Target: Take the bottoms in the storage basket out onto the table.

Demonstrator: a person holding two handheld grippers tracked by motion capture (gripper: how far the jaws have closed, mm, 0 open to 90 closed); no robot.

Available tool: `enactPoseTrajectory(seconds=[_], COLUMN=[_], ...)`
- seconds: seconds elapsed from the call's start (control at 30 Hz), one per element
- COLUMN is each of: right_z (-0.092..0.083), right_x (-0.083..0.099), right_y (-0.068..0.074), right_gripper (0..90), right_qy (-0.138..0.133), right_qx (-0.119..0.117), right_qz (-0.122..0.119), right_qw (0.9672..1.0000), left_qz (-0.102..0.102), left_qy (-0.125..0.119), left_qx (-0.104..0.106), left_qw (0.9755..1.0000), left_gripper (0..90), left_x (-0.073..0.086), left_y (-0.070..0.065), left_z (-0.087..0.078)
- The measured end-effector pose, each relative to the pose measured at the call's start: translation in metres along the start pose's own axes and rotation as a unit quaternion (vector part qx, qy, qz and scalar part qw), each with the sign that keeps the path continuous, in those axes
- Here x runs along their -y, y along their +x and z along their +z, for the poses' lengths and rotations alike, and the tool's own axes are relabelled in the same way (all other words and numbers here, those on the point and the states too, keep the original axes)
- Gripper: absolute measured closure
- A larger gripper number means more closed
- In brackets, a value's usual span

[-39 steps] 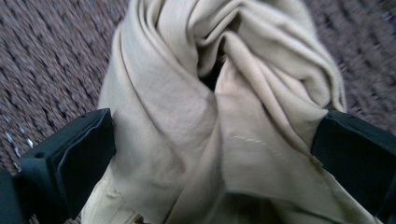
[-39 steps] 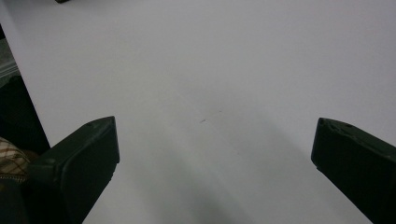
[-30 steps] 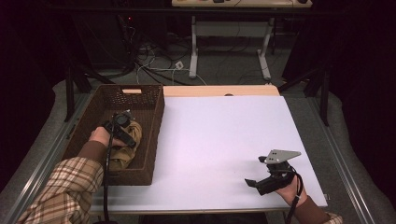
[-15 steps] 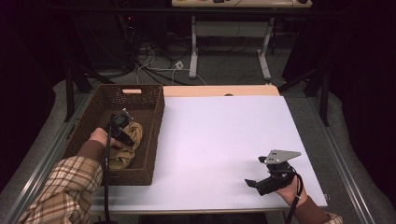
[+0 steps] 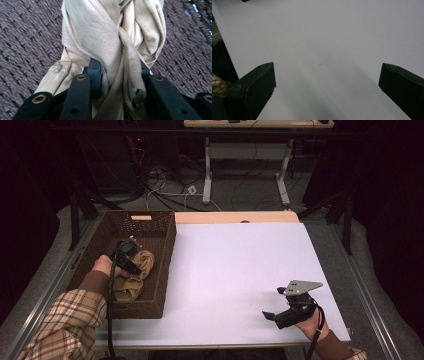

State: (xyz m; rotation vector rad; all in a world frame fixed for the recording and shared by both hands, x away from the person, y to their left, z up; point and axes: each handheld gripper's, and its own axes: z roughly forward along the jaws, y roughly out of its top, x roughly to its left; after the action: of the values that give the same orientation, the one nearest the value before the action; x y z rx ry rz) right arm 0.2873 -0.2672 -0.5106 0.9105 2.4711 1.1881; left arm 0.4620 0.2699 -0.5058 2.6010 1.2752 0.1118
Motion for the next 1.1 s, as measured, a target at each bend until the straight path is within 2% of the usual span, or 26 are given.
enactPoseTrajectory(seconds=[0.13,0.23,0.4,0.63,0.9,1.1], right_z=[0.0,0.0,0.0,0.0,0.0,0.0], right_x=[0.0,0.0,0.0,0.0,0.0,0.0], right_y=[0.0,0.0,0.0,-0.001,-0.001,-0.001], right_gripper=[0.6,0.6,0.5,0.5,0.5,0.5], right_qy=[0.0,0.001,0.0,0.0,-0.001,-0.001], right_qx=[0.0,0.0,-0.001,0.0,0.0,-0.001], right_qz=[0.0,0.0,0.0,0.001,0.002,0.003], right_qw=[1.0,1.0,1.0,1.0,1.0,1.0], left_qz=[0.008,0.025,0.042,0.075,0.087,0.105], left_qy=[-0.015,-0.026,-0.036,-0.052,-0.074,-0.086], left_qx=[0.005,0.008,0.011,0.018,0.017,0.012], left_qw=[0.9998,0.9993,0.9984,0.9956,0.9934,0.9907], left_gripper=[67.8,67.7,67.7,67.8,67.7,67.7], left_x=[0.004,0.005,0.005,0.004,0.004,0.003], left_y=[0.001,0.001,-0.001,-0.003,-0.001,-0.002], left_z=[-0.007,-0.011,-0.018,-0.027,-0.037,-0.046])
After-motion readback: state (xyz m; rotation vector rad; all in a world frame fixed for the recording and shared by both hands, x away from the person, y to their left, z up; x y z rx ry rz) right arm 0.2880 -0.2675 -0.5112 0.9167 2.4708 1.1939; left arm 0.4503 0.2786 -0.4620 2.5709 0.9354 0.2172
